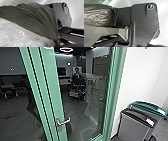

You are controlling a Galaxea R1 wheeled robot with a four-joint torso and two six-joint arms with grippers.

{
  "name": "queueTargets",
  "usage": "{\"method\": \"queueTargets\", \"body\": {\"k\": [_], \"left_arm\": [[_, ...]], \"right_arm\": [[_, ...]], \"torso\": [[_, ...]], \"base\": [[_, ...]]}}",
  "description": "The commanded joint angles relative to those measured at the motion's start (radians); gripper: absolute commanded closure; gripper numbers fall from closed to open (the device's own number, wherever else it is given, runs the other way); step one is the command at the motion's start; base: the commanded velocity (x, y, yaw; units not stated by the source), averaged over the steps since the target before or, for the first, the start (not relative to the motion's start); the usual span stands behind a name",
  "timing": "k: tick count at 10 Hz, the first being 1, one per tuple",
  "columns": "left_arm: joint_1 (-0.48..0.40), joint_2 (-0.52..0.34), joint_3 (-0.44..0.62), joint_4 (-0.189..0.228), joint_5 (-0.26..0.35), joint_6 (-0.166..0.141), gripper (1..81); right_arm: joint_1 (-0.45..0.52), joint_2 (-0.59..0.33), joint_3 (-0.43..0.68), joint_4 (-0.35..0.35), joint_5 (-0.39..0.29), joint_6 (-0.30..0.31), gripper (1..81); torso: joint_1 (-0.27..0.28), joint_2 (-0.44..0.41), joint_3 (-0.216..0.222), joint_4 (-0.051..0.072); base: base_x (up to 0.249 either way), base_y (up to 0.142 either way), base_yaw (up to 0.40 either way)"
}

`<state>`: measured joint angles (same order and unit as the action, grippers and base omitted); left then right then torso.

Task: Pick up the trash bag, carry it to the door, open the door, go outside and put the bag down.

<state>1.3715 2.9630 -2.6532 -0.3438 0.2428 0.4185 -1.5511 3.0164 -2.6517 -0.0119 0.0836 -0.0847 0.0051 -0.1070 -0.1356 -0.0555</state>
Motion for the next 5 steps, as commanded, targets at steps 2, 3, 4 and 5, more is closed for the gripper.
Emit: {"method": "queueTargets", "body": {"k": [2,3,4,5], "left_arm": [[-0.064,-0.007,0.001,-0.007,0.075,0.006,81.1],[-0.065,-0.005,0.001,-0.007,0.075,0.006,81.1],[-0.064,-0.005,0.001,-0.007,0.075,0.006,81.1],[-0.064,-0.005,0.001,-0.007,0.075,0.006,81.1]], "right_arm": [[0.045,0.002,0.006,-0.01,-0.051,-0.001,1.0],[0.045,0.0,0.006,-0.01,-0.051,-0.003,1.0],[0.044,0.002,0.006,-0.01,-0.051,-0.003,1.0],[0.045,0.001,0.006,-0.01,-0.051,-0.001,1.0]], "torso": [[0.0,0.0,0.0,0.0],[0.0,0.0,0.0,0.0],[0.0,0.0,0.0,0.0],[0.0,0.0,0.0,0.0]], "base": [[0.173,0.0,0.0],[0.161,0.0,0.0],[0.159,0.0,0.0],[0.147,0.0,0.0]]}}
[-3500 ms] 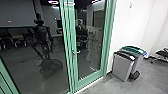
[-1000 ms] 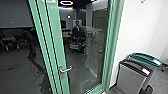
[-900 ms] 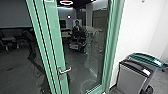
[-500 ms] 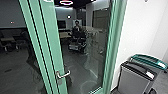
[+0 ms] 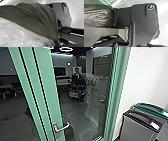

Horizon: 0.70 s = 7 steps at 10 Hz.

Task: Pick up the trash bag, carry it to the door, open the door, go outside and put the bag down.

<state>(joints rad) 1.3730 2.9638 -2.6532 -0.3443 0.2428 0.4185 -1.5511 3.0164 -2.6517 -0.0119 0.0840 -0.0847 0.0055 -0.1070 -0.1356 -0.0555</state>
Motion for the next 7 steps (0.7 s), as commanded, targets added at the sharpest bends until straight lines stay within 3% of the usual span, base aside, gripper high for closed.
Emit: {"method": "queueTargets", "body": {"k": [1,7], "left_arm": [[-0.067,-0.006,0.001,-0.007,0.075,0.006,81.1],[-0.067,-0.008,0.001,-0.009,0.073,0.005,81.1]], "right_arm": [[0.045,0.002,0.006,-0.01,-0.052,-0.001,1.0],[0.044,0.0,0.006,-0.01,-0.052,-0.001,1.0]], "torso": [[0.0,0.0,0.0,0.0],[0.0,0.0,0.0,0.0]], "base": [[0.103,0.0,0.0],[0.015,0.0,0.0]]}}
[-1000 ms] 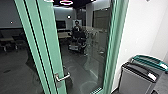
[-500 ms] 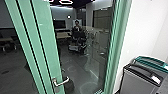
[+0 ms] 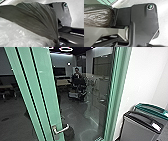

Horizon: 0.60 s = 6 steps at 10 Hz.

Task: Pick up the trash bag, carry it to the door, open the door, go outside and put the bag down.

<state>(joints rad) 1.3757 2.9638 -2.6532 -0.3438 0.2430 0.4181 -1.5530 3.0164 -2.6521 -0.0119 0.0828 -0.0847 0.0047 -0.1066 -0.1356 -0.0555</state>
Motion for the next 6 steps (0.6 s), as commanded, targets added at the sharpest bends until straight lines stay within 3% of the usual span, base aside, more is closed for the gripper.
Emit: {"method": "queueTargets", "body": {"k": [1,6], "left_arm": [[-0.069,-0.008,0.001,-0.01,0.075,0.005,81.1],[-0.069,-0.008,0.001,-0.009,0.075,0.005,81.1]], "right_arm": [[0.046,0.0,0.006,-0.01,-0.051,-0.001,1.0],[0.046,0.0,0.006,-0.01,-0.051,-0.001,1.0]], "torso": [[0.0,0.0,0.0,0.0],[0.0,0.0,0.0,0.0]], "base": [[0.0,0.0,0.0],[0.0,0.0,0.0]]}}
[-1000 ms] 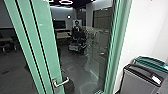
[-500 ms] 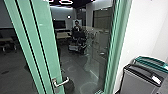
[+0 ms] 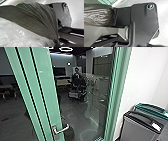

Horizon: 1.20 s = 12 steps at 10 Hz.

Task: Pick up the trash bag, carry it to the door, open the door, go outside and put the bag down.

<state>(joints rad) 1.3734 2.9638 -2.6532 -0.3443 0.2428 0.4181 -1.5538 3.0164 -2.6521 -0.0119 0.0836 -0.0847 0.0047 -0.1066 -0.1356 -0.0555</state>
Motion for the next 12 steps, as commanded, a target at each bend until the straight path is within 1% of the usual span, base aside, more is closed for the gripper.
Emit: {"method": "queueTargets", "body": {"k": [1,3,6,9,12], "left_arm": [[-0.067,-0.008,0.001,-0.009,0.075,0.005,81.1],[-0.067,-0.008,0.001,-0.009,0.075,0.005,81.1],[-0.067,-0.008,0.002,-0.009,0.075,0.005,81.1],[-0.067,-0.012,0.002,-0.009,0.075,0.005,81.1],[-0.064,-0.027,0.008,-0.009,0.075,0.007,81.1]], "right_arm": [[0.047,0.002,0.006,-0.01,-0.051,-0.001,1.0],[0.047,0.002,0.006,-0.01,-0.051,-0.001,1.0],[0.047,0.002,0.006,-0.01,-0.051,-0.003,1.0],[0.043,0.0,0.006,-0.01,-0.051,-0.003,1.0],[0.033,-0.017,0.021,-0.011,-0.036,-0.006,1.0]], "torso": [[0.0,0.0,0.0,0.0],[0.0,0.0,0.0,0.0],[0.0,0.0,0.0,0.0],[0.0,0.0,0.0,0.0],[0.0,0.0,0.0,0.0]], "base": [[0.0,0.0,0.0],[0.0,0.0,0.0],[0.0,0.0,0.137],[0.0,0.0,0.224],[0.0,0.0,0.309]]}}
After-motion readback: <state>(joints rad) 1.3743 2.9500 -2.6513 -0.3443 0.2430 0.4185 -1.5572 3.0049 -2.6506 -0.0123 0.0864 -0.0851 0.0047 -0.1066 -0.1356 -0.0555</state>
